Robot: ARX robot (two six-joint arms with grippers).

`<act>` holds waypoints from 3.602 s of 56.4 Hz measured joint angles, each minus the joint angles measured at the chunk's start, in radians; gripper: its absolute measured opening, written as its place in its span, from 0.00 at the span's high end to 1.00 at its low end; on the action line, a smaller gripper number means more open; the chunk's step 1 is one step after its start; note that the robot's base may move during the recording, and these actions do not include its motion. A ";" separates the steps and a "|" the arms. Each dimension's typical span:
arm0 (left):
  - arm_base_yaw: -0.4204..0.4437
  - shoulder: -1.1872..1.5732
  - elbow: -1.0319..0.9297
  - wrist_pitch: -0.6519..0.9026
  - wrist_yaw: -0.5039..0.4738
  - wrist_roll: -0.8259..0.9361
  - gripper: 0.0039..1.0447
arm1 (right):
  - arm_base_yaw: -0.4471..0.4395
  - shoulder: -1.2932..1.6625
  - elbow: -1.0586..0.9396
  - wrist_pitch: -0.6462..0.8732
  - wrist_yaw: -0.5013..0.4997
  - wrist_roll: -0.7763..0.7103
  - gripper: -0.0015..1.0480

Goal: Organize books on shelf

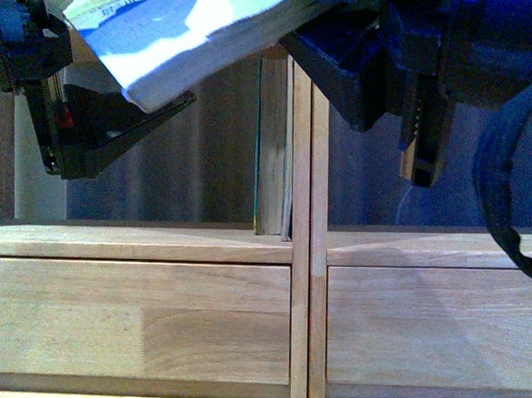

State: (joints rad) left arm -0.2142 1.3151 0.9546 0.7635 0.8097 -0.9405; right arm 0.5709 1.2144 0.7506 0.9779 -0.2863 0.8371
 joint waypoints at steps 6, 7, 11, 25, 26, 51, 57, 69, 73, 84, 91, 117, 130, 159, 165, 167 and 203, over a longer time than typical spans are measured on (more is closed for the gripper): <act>0.000 -0.003 -0.007 0.014 0.000 0.000 0.07 | 0.013 0.001 0.000 -0.002 0.002 0.003 0.93; 0.001 -0.003 -0.009 0.017 -0.001 0.000 0.07 | 0.015 0.002 0.000 -0.002 0.003 0.005 0.93; 0.001 -0.006 -0.013 0.017 -0.006 0.001 0.07 | 0.017 0.003 0.002 -0.002 0.002 0.008 0.93; -0.007 -0.074 -0.059 -0.003 -0.031 0.013 0.36 | 0.019 0.020 0.010 -0.004 -0.018 0.032 0.93; -0.007 -0.077 -0.062 -0.003 -0.031 0.013 0.38 | 0.019 0.020 0.010 -0.005 -0.021 0.034 0.93; 0.022 -0.214 -0.122 0.005 -0.070 -0.006 0.93 | -0.006 0.009 -0.010 0.010 -0.090 0.091 0.31; 0.052 -0.191 -0.105 0.008 -0.077 0.008 0.93 | -0.033 -0.023 -0.035 -0.014 -0.113 0.084 0.17; 0.116 -0.120 -0.036 -0.135 -0.178 0.210 0.93 | -0.176 -0.155 -0.114 -0.142 -0.179 0.003 0.07; 0.132 -0.099 -0.014 -0.167 -0.220 0.284 0.93 | -0.234 -0.214 -0.138 -0.220 -0.187 -0.062 0.07; 0.152 0.004 0.089 -0.224 -0.385 0.565 0.94 | -0.400 -0.405 -0.189 -0.486 -0.154 -0.388 0.07; 0.142 0.079 0.158 -0.245 -0.447 0.736 0.94 | -0.461 -0.484 -0.210 -0.577 -0.093 -0.603 0.07; 0.071 0.396 0.518 -0.346 -0.645 1.206 0.94 | -0.467 -0.550 -0.228 -0.593 -0.019 -0.932 0.07; 0.028 0.519 0.613 -0.364 -0.726 1.257 0.94 | -0.467 -0.550 -0.228 -0.593 -0.019 -0.933 0.07; -0.049 0.661 0.824 -0.372 -0.814 1.315 0.94 | -0.467 -0.550 -0.228 -0.593 -0.019 -0.933 0.07; -0.051 0.705 0.916 -0.417 -0.830 1.321 0.94 | -0.467 -0.550 -0.228 -0.593 -0.019 -0.934 0.07; -0.053 0.721 0.945 -0.430 -0.835 1.321 0.94 | -0.467 -0.550 -0.228 -0.593 -0.019 -0.935 0.07; -0.110 0.774 0.930 -0.375 -0.896 1.351 0.94 | -0.467 -0.550 -0.228 -0.593 -0.019 -0.936 0.07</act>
State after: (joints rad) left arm -0.3244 2.0892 1.8843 0.3889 -0.0868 0.4107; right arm 0.1036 0.6647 0.5228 0.3851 -0.3058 -0.0986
